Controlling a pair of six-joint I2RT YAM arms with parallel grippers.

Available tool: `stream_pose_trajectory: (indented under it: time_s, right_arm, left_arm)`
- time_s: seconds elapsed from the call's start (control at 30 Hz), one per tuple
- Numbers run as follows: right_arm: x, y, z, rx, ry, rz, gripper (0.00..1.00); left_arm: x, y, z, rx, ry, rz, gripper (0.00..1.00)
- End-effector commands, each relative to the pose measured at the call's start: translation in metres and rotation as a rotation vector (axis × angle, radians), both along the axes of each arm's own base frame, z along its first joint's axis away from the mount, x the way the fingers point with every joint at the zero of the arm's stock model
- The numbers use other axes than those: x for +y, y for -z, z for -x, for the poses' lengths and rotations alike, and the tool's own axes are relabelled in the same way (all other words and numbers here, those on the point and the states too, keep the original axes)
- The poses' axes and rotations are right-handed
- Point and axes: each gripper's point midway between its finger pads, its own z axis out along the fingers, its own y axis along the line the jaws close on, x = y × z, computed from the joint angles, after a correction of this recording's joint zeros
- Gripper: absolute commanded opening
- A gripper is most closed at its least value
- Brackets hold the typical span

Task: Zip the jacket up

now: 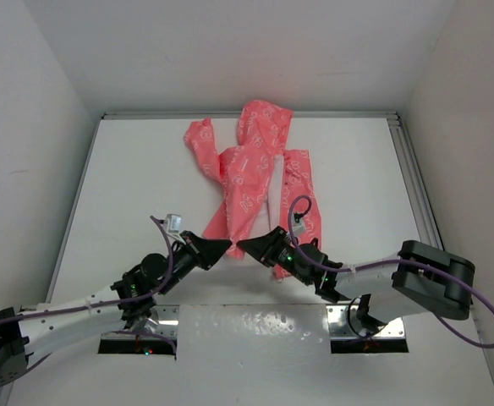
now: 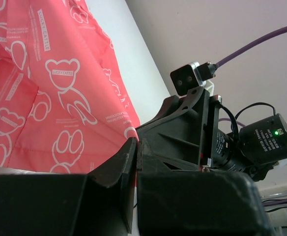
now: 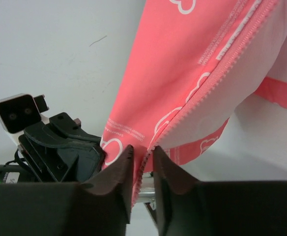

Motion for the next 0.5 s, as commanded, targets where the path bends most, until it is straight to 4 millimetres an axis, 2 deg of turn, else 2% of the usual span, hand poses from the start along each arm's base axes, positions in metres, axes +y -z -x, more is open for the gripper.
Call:
stream_pose_trajectory:
  time_s: [0.0,0.17,0.2,0.3,0.33,0.4,0.47]
  right_arm:
    - [0.003,-0.036,-0.007,-0.064,0.020,-0.118,0.19]
    - [0.003,-0.046,-0.013,-0.130,0.048,-0.115,0.03]
    - [0.003,-0.055,-0.014,-0.171,0.049,-0.128,0.01]
    - [0.001,-0.070,-0.014,-0.245,0.042,-0.143,0.00]
    - [0.002,-0.076,-0.014,-0.282,0.032,-0.132,0.00]
    - [0.005,-0.086,-0.012,-0.343,-0.015,-0.140,0.00]
    - [0.006,-0.090,-0.011,-0.366,-0.053,-0.144,0.00]
  left_arm:
    - [-0.001,-0.005,0.001,-0.003,0.012,0.037,0.00]
    - [0.000,-0.004,0.004,0.008,0.022,0.038,0.00]
    - [0.000,-0.001,0.005,0.019,0.026,0.022,0.01]
    - [0.000,0.002,0.008,0.042,0.040,-0.008,0.19]
    - [0.001,-0.002,0.009,0.039,0.041,0.001,0.28]
    - [0.002,-0.003,0.012,0.052,0.047,-0.010,0.34]
    - [0.004,-0.015,0.015,0.042,0.056,0.007,0.36]
